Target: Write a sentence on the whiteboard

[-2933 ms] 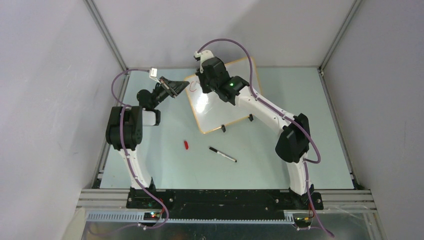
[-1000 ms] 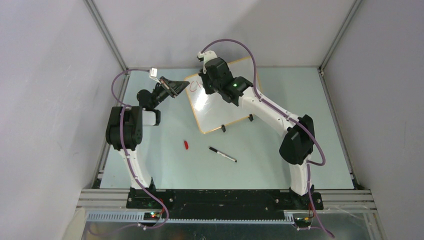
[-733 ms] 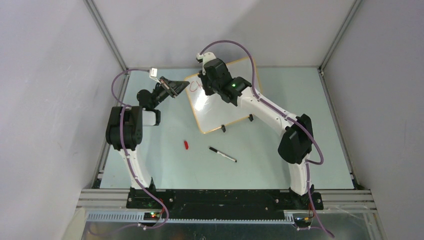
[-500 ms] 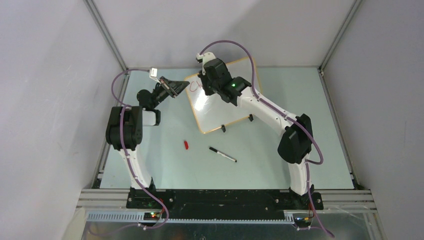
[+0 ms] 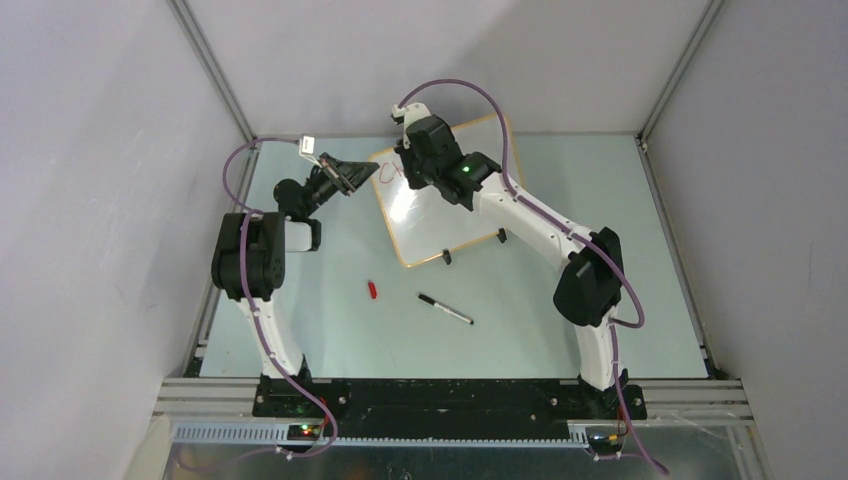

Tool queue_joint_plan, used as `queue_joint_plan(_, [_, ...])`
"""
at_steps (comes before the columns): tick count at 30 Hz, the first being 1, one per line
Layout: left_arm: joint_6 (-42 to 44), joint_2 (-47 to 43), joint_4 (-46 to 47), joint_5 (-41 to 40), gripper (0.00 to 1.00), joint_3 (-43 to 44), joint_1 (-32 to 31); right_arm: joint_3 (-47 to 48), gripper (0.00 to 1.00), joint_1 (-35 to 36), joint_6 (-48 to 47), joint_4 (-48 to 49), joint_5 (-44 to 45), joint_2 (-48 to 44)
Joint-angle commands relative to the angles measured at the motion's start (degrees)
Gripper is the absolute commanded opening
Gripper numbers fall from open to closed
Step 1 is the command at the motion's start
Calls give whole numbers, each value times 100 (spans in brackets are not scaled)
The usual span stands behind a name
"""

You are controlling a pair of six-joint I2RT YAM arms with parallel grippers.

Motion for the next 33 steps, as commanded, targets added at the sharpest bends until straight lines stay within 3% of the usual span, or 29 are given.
queue_joint_plan(1, [310,-174,260,282,0,18,-124,292,0,-13,-52,83,189,74])
queue_joint_plan(33, [311,-191,255,287,0,2,-124,-99,0,-82,2,9,316,-177])
